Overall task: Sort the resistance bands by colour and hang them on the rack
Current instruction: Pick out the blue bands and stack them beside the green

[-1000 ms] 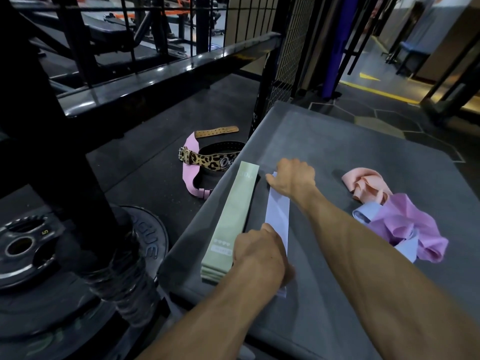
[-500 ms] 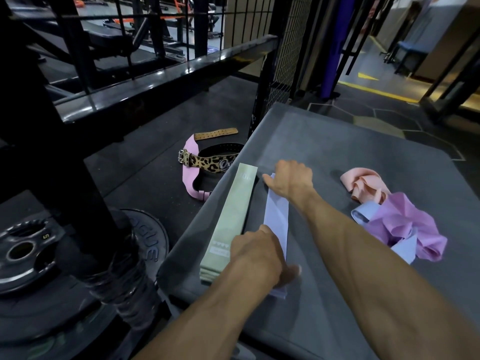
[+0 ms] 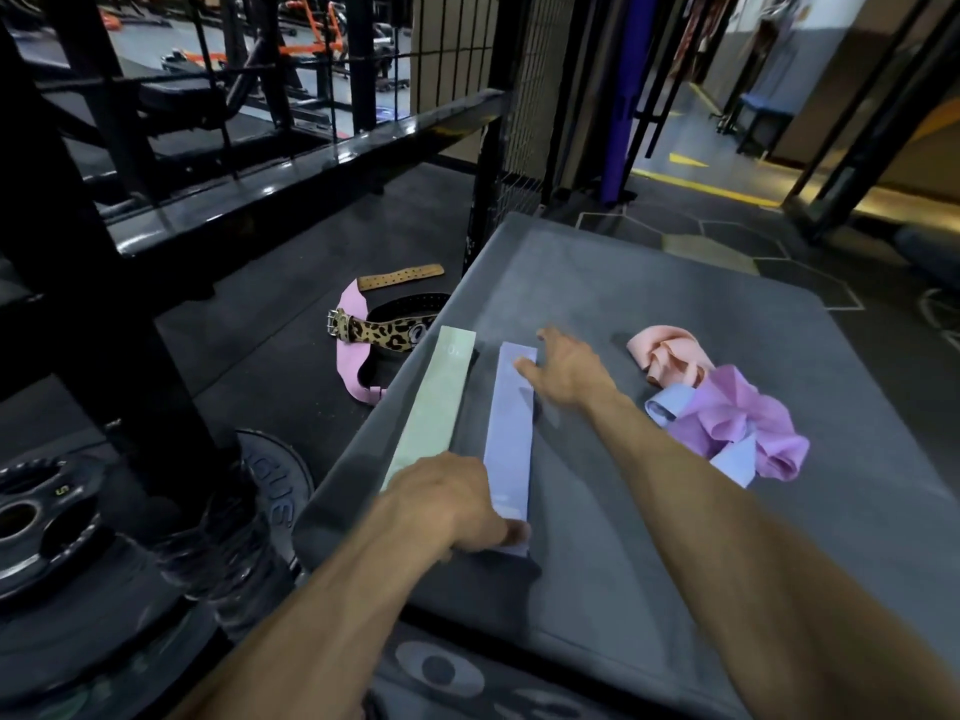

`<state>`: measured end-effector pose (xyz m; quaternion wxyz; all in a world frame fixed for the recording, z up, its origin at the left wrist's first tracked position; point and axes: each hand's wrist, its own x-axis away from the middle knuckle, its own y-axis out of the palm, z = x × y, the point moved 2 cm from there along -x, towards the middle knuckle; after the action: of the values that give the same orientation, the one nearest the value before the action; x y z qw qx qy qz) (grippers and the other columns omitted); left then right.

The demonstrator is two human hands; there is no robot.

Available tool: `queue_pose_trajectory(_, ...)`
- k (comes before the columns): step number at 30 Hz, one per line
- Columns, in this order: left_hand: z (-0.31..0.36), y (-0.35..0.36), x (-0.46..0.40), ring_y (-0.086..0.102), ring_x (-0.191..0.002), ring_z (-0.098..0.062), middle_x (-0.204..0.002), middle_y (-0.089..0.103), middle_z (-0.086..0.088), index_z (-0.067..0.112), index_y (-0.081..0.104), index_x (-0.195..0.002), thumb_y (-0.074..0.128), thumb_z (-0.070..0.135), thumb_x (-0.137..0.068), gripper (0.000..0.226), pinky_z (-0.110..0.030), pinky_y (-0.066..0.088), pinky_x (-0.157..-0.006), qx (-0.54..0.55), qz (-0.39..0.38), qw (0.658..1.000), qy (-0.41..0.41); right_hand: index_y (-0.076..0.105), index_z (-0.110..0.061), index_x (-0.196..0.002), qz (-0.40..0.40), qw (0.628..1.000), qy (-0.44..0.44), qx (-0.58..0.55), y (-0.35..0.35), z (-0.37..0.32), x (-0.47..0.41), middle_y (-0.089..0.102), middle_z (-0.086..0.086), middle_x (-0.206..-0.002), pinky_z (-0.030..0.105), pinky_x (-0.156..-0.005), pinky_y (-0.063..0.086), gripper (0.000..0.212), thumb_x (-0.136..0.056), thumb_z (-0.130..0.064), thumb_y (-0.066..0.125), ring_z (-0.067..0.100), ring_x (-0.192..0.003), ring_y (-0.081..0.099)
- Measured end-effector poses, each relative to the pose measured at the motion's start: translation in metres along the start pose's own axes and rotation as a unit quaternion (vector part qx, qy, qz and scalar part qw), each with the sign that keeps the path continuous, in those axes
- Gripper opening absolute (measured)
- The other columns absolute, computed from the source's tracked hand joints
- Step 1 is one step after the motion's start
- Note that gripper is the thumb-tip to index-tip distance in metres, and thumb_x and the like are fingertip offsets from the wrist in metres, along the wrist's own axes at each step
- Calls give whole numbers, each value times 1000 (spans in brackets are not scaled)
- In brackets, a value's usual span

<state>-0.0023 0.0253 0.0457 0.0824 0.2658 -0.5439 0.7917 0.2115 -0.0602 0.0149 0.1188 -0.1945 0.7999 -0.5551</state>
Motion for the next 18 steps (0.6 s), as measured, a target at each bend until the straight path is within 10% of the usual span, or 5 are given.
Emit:
queue_pose_trajectory(5,-10,-7,9,57,-71,-23,-62,54,3,20,48,-58,76,59,-78,52,-31,49,-69,-51,25,998,37,60,-12,-125,42,998,-48,-15,-12,6,56,63,9,-126,37,-93,46,37,-96,-36,57,29,-116,58)
queue_pose_trajectory(9,-10,-7,13,62,-93,-21,-96,63,4,25,64,-94,81,53,-76,37,-32,51,-80,-88,85,990,67,67,-19,-95,-24,996,-86,-7,-15,9,106,72,-1,-93,36,-79,54,13,-90,-29,60,23,-87,66)
queue_pose_trajectory(18,-7,6,10,61,-93,-14,-95,64,14,35,66,-95,76,41,-82,18,-32,50,-77,-77,139,969,188,71,-23,-97,-87,992,-87,19,-28,26,168,74,-5,-97,33,-81,55,14,-92,-33,63,15,-86,66)
